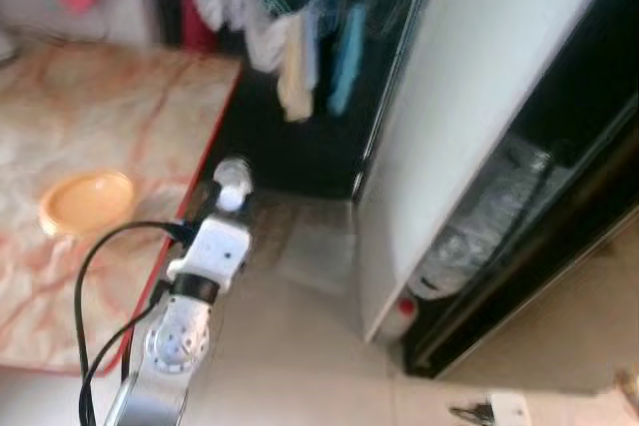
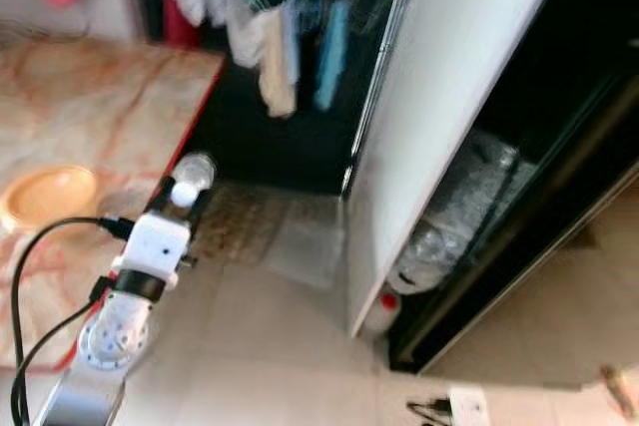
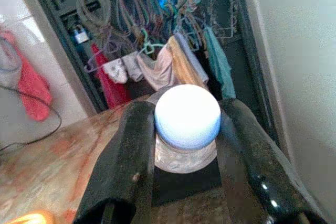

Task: Restocking fridge

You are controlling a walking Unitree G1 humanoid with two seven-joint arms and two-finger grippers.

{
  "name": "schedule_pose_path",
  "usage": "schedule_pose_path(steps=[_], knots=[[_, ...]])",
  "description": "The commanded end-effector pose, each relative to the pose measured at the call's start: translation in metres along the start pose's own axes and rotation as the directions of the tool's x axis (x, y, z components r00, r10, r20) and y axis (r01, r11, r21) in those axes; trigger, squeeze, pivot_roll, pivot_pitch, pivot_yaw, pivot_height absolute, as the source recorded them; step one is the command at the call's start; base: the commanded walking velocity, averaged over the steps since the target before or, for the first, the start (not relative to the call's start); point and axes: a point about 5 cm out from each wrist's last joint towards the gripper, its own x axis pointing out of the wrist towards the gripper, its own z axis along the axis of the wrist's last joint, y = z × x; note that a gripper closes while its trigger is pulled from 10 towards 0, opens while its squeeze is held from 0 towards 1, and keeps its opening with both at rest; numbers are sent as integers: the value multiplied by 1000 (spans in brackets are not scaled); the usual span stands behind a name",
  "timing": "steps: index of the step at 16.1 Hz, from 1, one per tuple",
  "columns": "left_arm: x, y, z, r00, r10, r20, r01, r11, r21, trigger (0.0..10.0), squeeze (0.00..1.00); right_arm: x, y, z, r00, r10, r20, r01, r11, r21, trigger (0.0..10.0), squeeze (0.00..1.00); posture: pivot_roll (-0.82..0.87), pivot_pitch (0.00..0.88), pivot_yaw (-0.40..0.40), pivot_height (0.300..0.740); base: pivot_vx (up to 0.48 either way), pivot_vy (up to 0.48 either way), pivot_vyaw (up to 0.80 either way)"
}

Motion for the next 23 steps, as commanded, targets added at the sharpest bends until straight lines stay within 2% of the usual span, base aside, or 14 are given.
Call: schedule_pose_path(steps=[1, 4, 5, 7, 8, 10, 12, 13, 15, 16, 20, 22, 23], knots=[[5, -5, 9, 999, -5, 35, 7, 999, -33, 10000, 0, -3, -10, -1, 1000, -31, -2, 31, 1000, 5, 10000, 0, 57, 11, -90, 740, 0, 0, -781], [3, -6, -10, 998, -3, -59, -4, 993, -121, 10000, 0, -2, -9, 2, 999, -37, 4, 37, 999, 8, 10000, 0, 55, 10, -94, 740, 0, 0, -779], [1, -5, -22, 993, 6, -117, -26, 986, -166, 10000, 0, -2, -9, 3, 999, -39, 7, 38, 999, 7, 10000, 0, 56, 8, -97, 740, 0, 0, -781], [-4, -4, -47, 970, 16, -244, -74, 970, -232, 10000, 0, -1, -10, 6, 999, -40, 14, 40, 999, 1, 10000, 0, 59, 2, -107, 740, 0, 0, -766], [-5, -2, -54, 961, 31, -276, -102, 965, -243, 10000, 0, -1, -10, 7, 999, -41, 18, 41, 999, -1, 10000, 0, 58, 2, -108, 740, 0, 0, -419], [-15, 6, -89, 892, 89, -444, -222, 940, -258, 10000, 0, -1, -9, 10, 999, -42, 31, 42, 999, 0, 10000, 0, 51, 0, -110, 740, 0, 0, 0], [-34, 8, -128, 771, 82, -632, -306, 917, -255, 10000, 0, 0, -9, 11, 998, -43, 35, 43, 999, 1, 10000, 0, 53, 0, -108, 740, 0, 0, 0], [-43, 3, -143, 728, 50, -684, -297, 922, -249, 10000, 0, 0, -8, 12, 998, -44, 35, 44, 999, 2, 10000, 0, 55, 0, -104, 740, 0, 0, 0], [-59, -10, -161, 656, -15, -755, -246, 941, -232, 10000, 0, 0, -8, 10, 998, -49, 32, 49, 999, 13, 10000, 0, 45, 0, -98, 740, 0, 0, 0], [-67, -15, -168, 616, -40, -787, -259, 933, -250, 10000, 0, -1, -9, 8, 998, -50, 29, 49, 999, 14, 10000, 0, 49, 0, -98, 740, 0, 0, 0], [-101, -32, -186, 471, -124, -873, -235, 937, -260, 10000, 0, -3, -10, 2, 999, -48, 17, 48, 999, 6, 10000, 0, 31, 0, -100, 740, 0, 0, 0], [-115, -39, -190, 422, -162, -892, -193, 945, -263, 10000, 0, -3, -10, 1, 999, -45, 11, 45, 999, -6, 10000, 0, 45, 0, -104, 740, 0, 0, 0], [-129, -40, -194, 370, -154, -916, -216, 945, -247, 10000, 0, -3, -11, 0, 999, -45, 5, 45, 999, -13, 10000, 0, 43, 0, -99, 740, 0, 0, 0]])
